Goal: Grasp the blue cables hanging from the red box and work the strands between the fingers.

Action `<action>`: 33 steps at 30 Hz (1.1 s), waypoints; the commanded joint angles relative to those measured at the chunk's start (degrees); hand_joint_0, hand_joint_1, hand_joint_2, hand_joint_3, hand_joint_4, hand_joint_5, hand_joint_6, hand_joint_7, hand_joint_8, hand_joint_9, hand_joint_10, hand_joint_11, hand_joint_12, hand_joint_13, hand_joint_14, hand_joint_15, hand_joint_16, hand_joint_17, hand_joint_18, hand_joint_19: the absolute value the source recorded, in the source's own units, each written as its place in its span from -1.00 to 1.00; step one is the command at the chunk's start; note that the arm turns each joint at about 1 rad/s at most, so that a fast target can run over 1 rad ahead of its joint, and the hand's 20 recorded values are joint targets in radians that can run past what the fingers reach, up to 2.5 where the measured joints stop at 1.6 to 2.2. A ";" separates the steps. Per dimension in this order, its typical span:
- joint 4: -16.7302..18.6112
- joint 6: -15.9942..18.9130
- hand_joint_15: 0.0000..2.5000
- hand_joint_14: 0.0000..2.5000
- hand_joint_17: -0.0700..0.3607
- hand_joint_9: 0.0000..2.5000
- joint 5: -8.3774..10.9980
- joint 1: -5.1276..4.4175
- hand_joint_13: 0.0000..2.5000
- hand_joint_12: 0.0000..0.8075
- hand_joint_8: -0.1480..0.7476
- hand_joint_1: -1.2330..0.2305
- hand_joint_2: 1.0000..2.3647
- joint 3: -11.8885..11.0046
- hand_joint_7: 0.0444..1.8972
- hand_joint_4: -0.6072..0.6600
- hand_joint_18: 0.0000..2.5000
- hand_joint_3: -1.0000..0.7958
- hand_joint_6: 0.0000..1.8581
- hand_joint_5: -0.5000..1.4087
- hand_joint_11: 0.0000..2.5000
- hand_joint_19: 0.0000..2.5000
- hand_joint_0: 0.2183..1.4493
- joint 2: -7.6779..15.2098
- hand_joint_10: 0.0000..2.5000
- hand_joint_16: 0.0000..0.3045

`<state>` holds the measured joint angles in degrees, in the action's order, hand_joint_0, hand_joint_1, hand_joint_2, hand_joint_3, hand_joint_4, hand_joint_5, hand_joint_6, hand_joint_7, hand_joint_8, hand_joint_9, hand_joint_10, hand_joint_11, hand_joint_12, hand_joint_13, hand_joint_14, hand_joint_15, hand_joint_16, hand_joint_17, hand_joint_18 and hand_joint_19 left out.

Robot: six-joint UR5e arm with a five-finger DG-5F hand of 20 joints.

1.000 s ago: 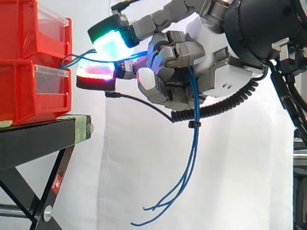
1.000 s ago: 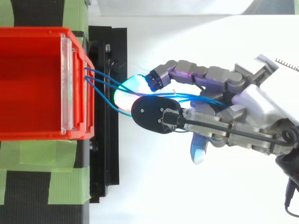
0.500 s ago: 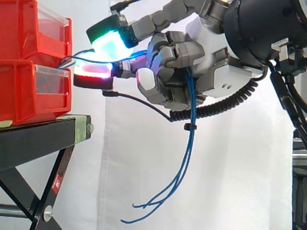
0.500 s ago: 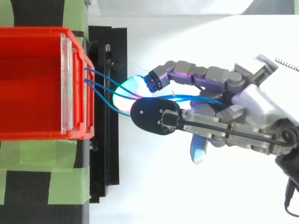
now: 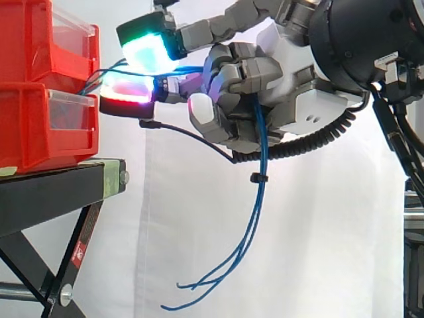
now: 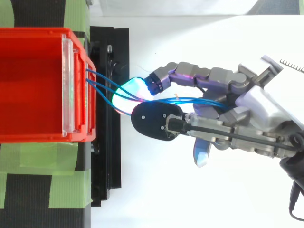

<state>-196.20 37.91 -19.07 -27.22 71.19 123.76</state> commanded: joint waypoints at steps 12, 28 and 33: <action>0.38 4.98 0.29 1.00 0.18 0.56 -0.26 -0.11 0.59 0.54 0.50 -0.29 -0.98 0.01 -0.13 0.39 1.00 0.05 -0.98 0.10 1.00 -0.53 0.77 -0.01 1.00 0.62; 0.47 5.68 0.29 1.00 0.18 0.56 -0.26 -0.46 0.59 0.54 0.50 -0.36 -0.45 0.01 -0.14 0.42 1.00 0.01 -0.99 -0.02 1.00 -0.53 -0.01 -0.01 1.00 0.62; 0.38 8.14 0.29 1.00 0.18 0.56 -0.26 -0.46 0.59 0.54 0.50 -0.35 -0.99 -0.08 -0.17 0.30 1.00 0.10 -0.99 0.09 1.00 -0.53 0.70 -0.01 1.00 0.62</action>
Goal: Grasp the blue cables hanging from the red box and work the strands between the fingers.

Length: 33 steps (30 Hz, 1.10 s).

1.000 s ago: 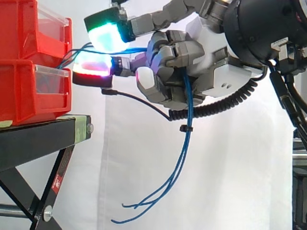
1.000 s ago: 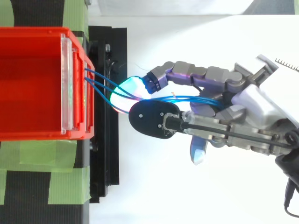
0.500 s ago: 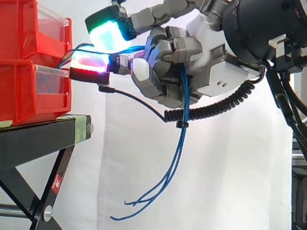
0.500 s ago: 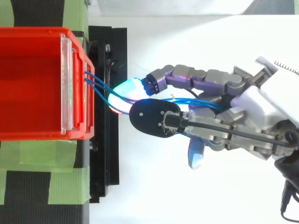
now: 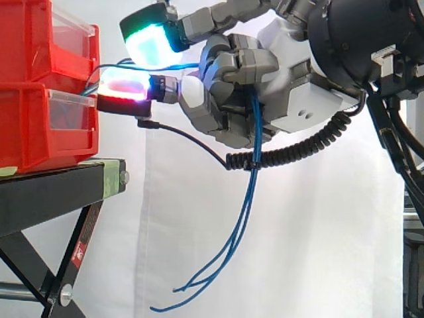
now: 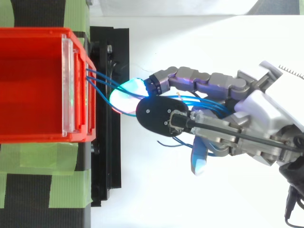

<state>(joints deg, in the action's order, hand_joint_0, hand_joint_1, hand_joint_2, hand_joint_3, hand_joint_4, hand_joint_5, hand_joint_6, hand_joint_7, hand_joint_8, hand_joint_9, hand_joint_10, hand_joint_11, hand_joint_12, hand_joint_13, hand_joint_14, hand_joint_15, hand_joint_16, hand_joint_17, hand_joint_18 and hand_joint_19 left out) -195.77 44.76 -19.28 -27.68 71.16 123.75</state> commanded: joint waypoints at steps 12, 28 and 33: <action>-0.05 1.56 0.29 1.00 0.18 0.56 0.12 -0.45 0.59 0.54 0.50 -0.34 -0.90 0.03 0.04 0.44 1.00 0.01 -0.99 0.07 1.00 -0.53 0.11 0.00 1.00 0.62; -1.02 1.38 0.29 1.00 0.18 0.56 0.21 -0.62 0.59 0.54 0.50 -0.20 -0.99 0.03 0.30 0.40 1.00 -0.73 -0.98 0.14 1.00 -0.53 -0.10 0.00 1.00 0.62; -1.46 1.03 0.29 1.00 0.18 0.56 0.21 -0.62 0.59 0.54 0.50 -0.32 -0.99 0.03 0.41 0.48 1.00 -0.72 -0.99 0.12 1.00 -0.53 0.13 0.00 1.00 0.62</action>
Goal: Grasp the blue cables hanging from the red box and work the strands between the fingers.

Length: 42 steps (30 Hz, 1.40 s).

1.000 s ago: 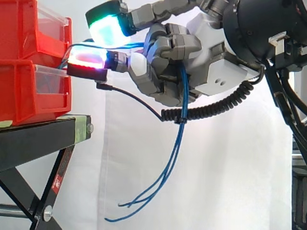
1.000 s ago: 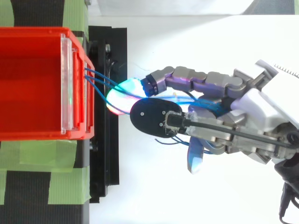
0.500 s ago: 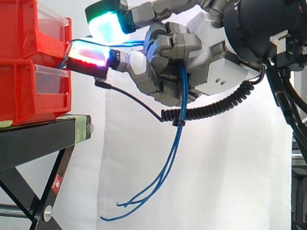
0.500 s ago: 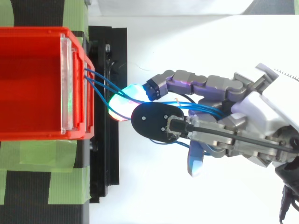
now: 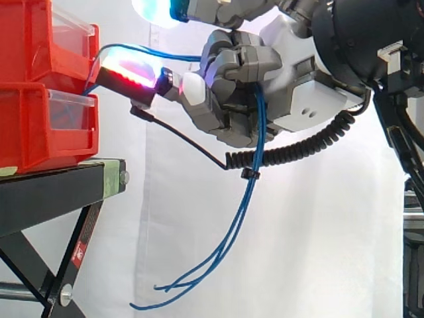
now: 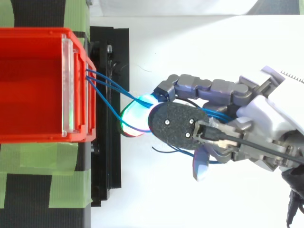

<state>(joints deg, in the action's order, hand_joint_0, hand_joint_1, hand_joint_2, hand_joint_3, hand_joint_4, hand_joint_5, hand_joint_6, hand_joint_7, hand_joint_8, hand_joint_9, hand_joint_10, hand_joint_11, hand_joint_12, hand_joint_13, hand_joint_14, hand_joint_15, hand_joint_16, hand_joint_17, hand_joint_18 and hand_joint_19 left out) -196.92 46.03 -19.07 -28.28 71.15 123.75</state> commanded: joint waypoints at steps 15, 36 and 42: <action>-1.62 0.02 0.29 1.00 0.18 0.56 0.53 -0.02 0.59 0.54 0.50 -0.24 -0.98 0.04 0.24 0.31 1.00 0.19 -0.98 0.22 1.00 -0.53 0.78 0.00 1.00 0.62; -2.50 -0.42 0.29 1.00 0.18 0.56 0.70 1.12 0.59 0.54 0.50 -0.39 -0.99 0.04 0.26 0.45 1.00 -0.79 -0.98 0.09 1.00 -0.53 0.12 0.00 1.00 0.62; -2.41 -0.42 0.29 1.00 0.18 0.56 1.76 1.12 0.59 0.54 0.50 -0.27 -0.97 0.04 0.19 0.42 1.00 -0.20 -0.98 0.02 1.00 -0.53 0.47 0.00 1.00 0.62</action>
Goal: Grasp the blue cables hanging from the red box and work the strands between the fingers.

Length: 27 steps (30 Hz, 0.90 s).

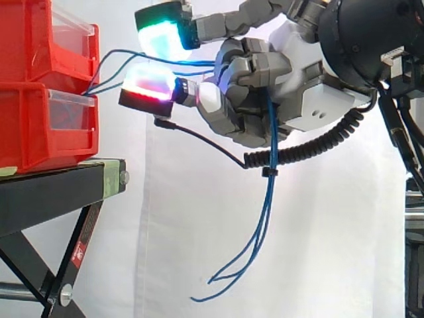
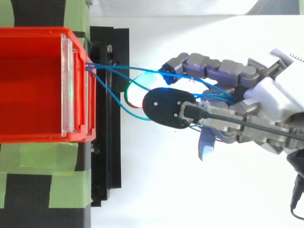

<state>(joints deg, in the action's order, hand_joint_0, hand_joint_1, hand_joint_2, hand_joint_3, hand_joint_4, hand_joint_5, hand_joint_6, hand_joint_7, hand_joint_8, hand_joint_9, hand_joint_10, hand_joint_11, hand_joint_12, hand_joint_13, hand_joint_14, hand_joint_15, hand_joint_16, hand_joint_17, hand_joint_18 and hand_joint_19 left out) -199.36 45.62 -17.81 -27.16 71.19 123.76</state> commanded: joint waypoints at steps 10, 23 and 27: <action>-0.68 0.52 0.29 1.00 0.18 0.56 2.16 -0.44 0.59 0.54 0.50 -0.28 -0.98 0.00 0.18 0.43 1.00 -0.58 -0.98 -0.04 1.00 -0.53 0.14 -0.01 1.00 0.62; -1.12 -0.27 0.29 1.00 0.18 0.56 3.04 -0.35 0.59 0.54 0.50 -0.18 -0.99 0.44 0.20 0.46 1.00 -0.88 -0.98 -0.03 1.00 -0.53 -0.04 0.08 1.00 0.62; -0.15 -1.06 0.29 1.00 0.18 0.56 4.89 -0.09 0.59 0.54 0.50 -0.18 -0.99 3.78 0.21 0.46 1.00 -0.86 -0.98 -0.01 1.00 -0.53 0.00 0.08 1.00 0.62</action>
<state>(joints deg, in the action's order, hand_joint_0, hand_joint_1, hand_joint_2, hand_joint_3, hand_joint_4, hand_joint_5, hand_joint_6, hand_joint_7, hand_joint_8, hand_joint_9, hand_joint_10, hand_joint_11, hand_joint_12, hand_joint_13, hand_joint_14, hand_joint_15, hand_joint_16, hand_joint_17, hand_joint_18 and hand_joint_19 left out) -200.14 44.95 -13.94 -27.39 73.06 123.80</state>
